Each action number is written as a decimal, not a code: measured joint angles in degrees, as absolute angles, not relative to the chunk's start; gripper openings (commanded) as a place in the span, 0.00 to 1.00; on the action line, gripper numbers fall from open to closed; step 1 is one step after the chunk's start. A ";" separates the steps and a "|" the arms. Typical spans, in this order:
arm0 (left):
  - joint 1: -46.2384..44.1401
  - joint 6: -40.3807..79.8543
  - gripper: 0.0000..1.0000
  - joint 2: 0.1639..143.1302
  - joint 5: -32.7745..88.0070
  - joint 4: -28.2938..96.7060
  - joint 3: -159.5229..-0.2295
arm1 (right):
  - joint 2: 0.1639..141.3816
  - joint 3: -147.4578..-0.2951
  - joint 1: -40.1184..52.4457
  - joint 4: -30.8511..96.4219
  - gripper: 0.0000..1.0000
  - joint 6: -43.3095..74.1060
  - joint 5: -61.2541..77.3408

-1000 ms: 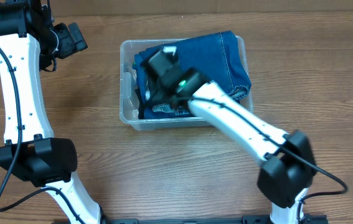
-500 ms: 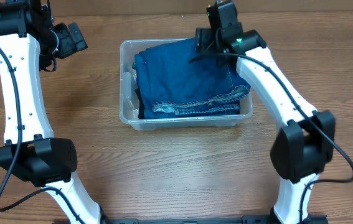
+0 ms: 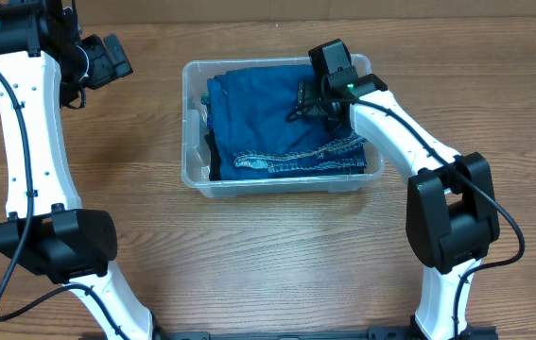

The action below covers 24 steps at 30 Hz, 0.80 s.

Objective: Pack container

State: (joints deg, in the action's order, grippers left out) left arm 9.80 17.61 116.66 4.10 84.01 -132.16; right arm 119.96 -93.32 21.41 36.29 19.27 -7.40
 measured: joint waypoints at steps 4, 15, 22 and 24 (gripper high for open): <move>9.80 17.61 1.00 116.66 4.10 84.01 -132.16 | 119.48 -94.80 21.41 39.66 0.93 19.46 -7.18; 9.80 17.61 1.00 116.64 4.10 84.03 -132.16 | 99.79 -106.96 21.43 56.66 1.00 19.46 -8.64; 9.80 17.61 1.00 116.66 4.10 84.01 -132.16 | 91.85 -107.50 21.41 62.48 1.00 19.44 -10.57; 9.80 17.61 1.00 116.66 4.10 84.01 -132.16 | 91.88 -107.50 21.41 62.59 1.00 18.11 -11.66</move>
